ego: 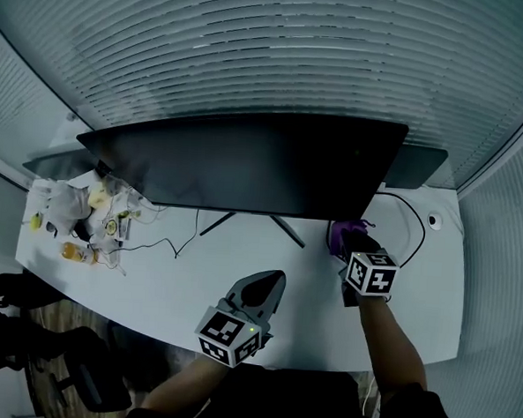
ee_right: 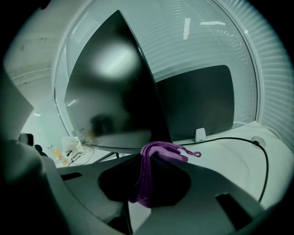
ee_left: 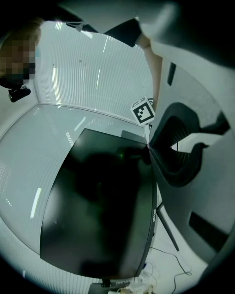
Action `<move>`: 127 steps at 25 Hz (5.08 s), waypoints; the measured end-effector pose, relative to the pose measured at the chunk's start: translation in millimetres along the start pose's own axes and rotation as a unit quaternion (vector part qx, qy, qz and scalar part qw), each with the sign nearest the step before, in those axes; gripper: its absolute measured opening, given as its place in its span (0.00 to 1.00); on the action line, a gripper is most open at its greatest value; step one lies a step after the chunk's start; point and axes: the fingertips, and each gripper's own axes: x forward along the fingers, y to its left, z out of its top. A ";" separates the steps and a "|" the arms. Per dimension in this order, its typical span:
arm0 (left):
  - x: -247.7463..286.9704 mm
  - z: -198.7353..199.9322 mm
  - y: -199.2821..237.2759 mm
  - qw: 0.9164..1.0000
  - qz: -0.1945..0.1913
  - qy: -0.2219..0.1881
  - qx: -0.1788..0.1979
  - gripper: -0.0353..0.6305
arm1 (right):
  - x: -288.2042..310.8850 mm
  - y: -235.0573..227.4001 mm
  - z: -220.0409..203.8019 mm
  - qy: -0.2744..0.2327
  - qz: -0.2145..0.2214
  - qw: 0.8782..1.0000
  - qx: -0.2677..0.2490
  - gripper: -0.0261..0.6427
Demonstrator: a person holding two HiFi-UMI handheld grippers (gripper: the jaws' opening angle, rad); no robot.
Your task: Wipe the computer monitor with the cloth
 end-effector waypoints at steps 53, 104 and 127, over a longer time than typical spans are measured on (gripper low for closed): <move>-244.6 -52.2 242.1 0.984 0.148 -0.043 -0.085 0.06 | 196.0 365.3 -25.4 0.027 0.123 0.989 -0.075 0.15; -322.3 -74.5 308.0 0.983 0.146 -0.051 -0.095 0.06 | 256.9 518.4 -22.2 0.008 0.164 0.985 -0.056 0.15; -330.8 -40.8 307.4 0.984 0.142 -0.079 -0.066 0.06 | 230.5 551.0 53.9 -0.058 0.181 0.980 -0.065 0.15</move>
